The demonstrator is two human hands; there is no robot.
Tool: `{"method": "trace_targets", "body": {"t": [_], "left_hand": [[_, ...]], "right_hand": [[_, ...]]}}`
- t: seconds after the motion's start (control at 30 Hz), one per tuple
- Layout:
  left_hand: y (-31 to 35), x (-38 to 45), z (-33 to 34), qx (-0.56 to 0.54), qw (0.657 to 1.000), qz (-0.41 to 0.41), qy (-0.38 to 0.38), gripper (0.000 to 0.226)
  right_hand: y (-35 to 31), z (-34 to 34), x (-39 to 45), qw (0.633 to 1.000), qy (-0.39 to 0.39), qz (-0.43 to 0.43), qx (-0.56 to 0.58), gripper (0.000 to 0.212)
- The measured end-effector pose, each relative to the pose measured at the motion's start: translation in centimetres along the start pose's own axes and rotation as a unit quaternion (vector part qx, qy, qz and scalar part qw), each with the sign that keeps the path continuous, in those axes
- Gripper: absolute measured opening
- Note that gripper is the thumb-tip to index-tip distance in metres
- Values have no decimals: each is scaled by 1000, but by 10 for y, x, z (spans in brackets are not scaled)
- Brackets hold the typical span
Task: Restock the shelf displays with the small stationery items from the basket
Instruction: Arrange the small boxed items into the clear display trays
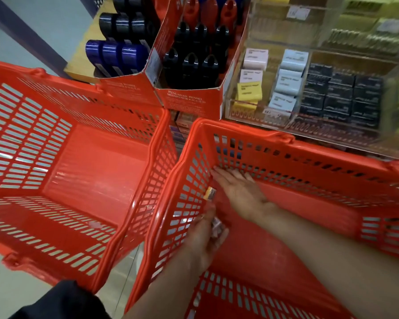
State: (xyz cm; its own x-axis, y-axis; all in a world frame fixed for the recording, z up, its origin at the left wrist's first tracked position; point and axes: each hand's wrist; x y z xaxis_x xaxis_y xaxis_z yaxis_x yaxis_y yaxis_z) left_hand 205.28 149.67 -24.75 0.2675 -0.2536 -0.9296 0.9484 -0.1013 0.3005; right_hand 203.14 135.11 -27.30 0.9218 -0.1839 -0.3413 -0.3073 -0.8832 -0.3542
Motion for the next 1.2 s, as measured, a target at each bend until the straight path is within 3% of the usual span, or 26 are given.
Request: {"method": "trace_targets", "body": {"t": [0.07,0.17,0.3,0.37,0.43,0.47,0.6,0.77,0.93,1.0,1.1,1.2], "left_hand": [[-2,2,-3,-2,1000,-4,7,24],[0,4,-4,-8,1000,-10,8,22],[2,2,-6,-13,1000,-10,-1,27],[1,-2,-5,-7,1000,-2,-5,28],[1,-7,-4,3,1000,-2,1,24],[1,-9,-4,6,1000,-2,8,21],[3,-14,-7,15,1000,-3,13,7],[6,-14,-7,2,1000,16,-3,11],[9,-30,7,-38,997,25,-64,27],[10,-39,13,-27,993,29,-110,30],[8,-47,20,-3,993,49,-110,44],[9,-44,15,-44,996,54,-62,28]], "right_hand": [[-1,5,4,996,-7,-17,-90,66],[4,11,-8,993,10,22,-116,60],[18,22,-36,991,6,133,-19,44],[15,25,-49,988,20,142,59,62],[5,25,-51,982,31,143,123,83],[1,25,-48,981,32,142,127,83],[-2,28,-35,984,33,144,96,45],[-1,19,-65,943,108,105,298,36],[-18,-7,-99,896,193,98,387,37],[-27,-17,-103,889,193,81,408,39],[-34,-27,-104,879,156,60,446,47],[-24,-26,-96,876,148,83,451,55]]}}
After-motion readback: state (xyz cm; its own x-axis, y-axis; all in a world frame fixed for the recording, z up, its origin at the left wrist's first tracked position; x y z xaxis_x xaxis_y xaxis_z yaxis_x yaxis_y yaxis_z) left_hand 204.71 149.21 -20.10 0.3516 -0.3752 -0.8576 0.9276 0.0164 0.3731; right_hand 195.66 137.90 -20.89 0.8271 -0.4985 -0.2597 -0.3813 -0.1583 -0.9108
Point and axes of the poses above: each hand's wrist, its own x-axis towards the middle knuckle, its own z-axis out of the palm, y = z × x, and after that the axes turned 1 degree about x, right-handed
